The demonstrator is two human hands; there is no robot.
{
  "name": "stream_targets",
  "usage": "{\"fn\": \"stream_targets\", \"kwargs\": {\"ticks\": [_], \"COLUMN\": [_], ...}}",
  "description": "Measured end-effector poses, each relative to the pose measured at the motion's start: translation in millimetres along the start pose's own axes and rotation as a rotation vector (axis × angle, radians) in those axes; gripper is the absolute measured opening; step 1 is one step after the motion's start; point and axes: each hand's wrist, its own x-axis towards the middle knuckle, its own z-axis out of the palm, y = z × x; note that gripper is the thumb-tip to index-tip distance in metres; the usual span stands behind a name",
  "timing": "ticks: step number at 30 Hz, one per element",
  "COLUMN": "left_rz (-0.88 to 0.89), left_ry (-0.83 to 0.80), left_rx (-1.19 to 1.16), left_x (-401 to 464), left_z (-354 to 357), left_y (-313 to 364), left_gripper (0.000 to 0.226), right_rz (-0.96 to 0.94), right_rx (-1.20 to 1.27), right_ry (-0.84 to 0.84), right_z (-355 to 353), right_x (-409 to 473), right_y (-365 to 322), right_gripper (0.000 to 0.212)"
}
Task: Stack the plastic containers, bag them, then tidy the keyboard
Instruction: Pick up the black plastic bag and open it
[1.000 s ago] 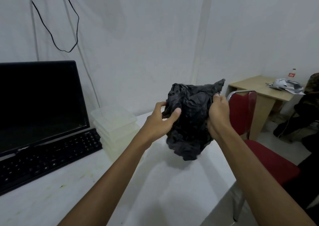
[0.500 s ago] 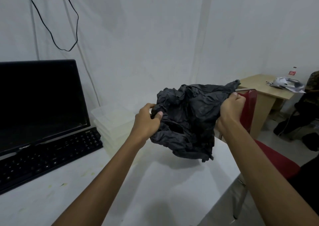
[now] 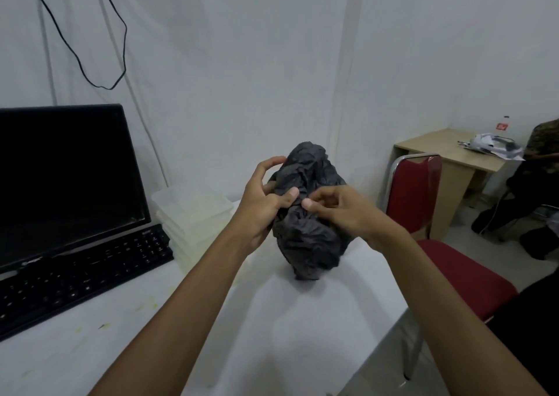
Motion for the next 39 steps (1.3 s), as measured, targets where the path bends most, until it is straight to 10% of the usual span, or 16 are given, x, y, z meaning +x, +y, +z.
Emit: {"fn": "stream_targets", "kwargs": {"ticks": [8,12,18,23,27,33,39], "left_rz": [0.028,0.052,0.106,0.103,0.062,0.119,0.175], "left_ry": [-0.043,-0.058,-0.175,0.147,0.228,0.352,0.381], "left_rx": [0.550,0.499,0.524,0.665,0.499,0.487,0.550], "left_x": [-3.1,-10.2,-15.8,-6.2,3.4,8.9,10.6], "left_z": [-1.5,3.1,11.6,12.5,2.8,-4.9,-3.9], "left_y": [3.4,4.0,4.4,-1.1,-0.4,8.6,10.6], "left_gripper": [0.070,0.036,0.092,0.018,0.042,0.022,0.014], "right_rz": [0.034,0.055,0.099,0.108,0.099,0.050,-0.018], "right_rx": [0.235,0.311,0.430,0.442,0.454,0.468,0.667], "right_ry": [0.522,0.567,0.553,0.674,0.830,1.026,0.929], "right_z": [0.1,-12.0,-9.0,-13.8,-28.0,-42.4,-40.9], "right_x": [17.8,30.0,28.6,23.0,17.0,11.3,13.0], "right_y": [3.9,12.5,14.1,7.2,5.8,10.0,3.3], "right_gripper": [0.050,0.064,0.064,0.067,0.045,0.039,0.024]}}
